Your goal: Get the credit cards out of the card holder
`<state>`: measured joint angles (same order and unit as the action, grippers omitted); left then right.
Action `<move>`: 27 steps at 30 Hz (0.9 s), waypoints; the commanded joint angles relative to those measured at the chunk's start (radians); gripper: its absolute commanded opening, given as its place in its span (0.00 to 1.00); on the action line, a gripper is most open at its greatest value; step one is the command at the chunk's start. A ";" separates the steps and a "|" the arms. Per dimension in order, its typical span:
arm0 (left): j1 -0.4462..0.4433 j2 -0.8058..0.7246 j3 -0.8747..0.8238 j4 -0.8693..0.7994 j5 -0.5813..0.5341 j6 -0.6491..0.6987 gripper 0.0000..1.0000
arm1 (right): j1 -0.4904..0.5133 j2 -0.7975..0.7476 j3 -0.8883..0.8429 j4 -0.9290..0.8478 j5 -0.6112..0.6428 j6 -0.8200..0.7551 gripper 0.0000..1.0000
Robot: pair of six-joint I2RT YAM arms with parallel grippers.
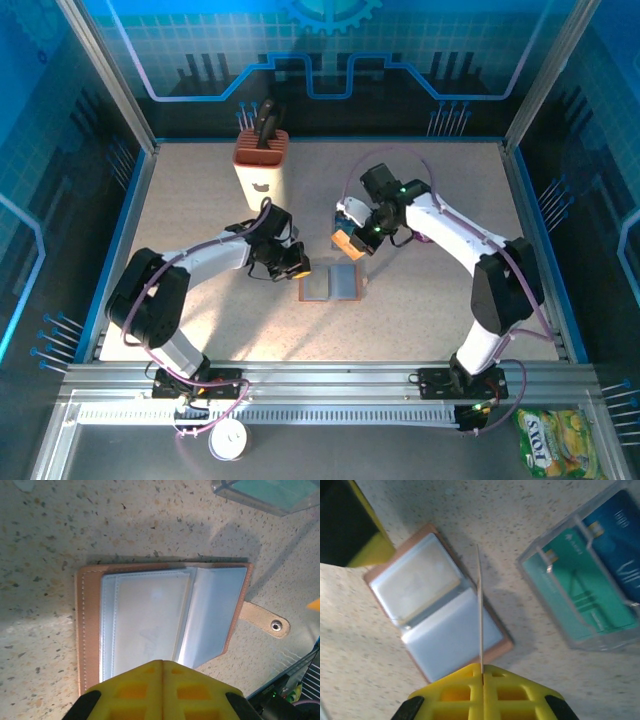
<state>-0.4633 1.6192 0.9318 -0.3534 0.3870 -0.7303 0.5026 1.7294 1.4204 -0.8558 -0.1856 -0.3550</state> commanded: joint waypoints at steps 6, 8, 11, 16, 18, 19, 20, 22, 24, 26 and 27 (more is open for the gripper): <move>0.030 -0.049 -0.024 -0.009 -0.007 0.018 0.07 | -0.030 0.129 0.255 -0.244 0.167 -0.380 0.00; 0.036 -0.053 -0.026 -0.014 -0.010 0.020 0.07 | -0.044 0.158 0.308 -0.269 0.169 -0.407 0.00; 0.041 -0.060 -0.030 -0.018 -0.011 0.019 0.07 | -0.072 0.201 0.386 -0.298 0.166 -0.435 0.00; 0.048 -0.062 -0.031 -0.024 -0.011 0.020 0.07 | -0.102 0.280 0.514 -0.335 0.150 -0.471 0.00; 0.049 -0.059 -0.027 -0.028 -0.011 0.020 0.07 | -0.113 0.315 0.561 -0.343 0.142 -0.480 0.00; 0.051 -0.057 -0.025 -0.030 -0.013 0.020 0.07 | -0.117 0.332 0.589 -0.350 0.136 -0.484 0.00; 0.051 -0.057 -0.024 -0.033 -0.013 0.020 0.07 | -0.120 0.349 0.612 -0.355 0.131 -0.488 0.00; 0.053 -0.055 -0.022 -0.033 -0.014 0.019 0.07 | -0.127 0.391 0.668 -0.367 0.122 -0.496 0.00; 0.054 -0.052 -0.019 -0.039 -0.014 0.019 0.07 | -0.132 0.427 0.716 -0.377 0.113 -0.501 0.00; 0.054 -0.049 -0.015 -0.045 -0.012 0.021 0.07 | -0.136 0.463 0.761 -0.385 0.107 -0.508 0.00; 0.055 -0.048 -0.012 -0.048 -0.012 0.023 0.07 | -0.138 0.477 0.780 -0.388 0.107 -0.511 0.00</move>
<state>-0.4198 1.5860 0.9154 -0.3626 0.3813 -0.7296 0.3828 2.1639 2.1407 -1.1896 -0.0490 -0.8356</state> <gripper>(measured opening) 0.073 0.063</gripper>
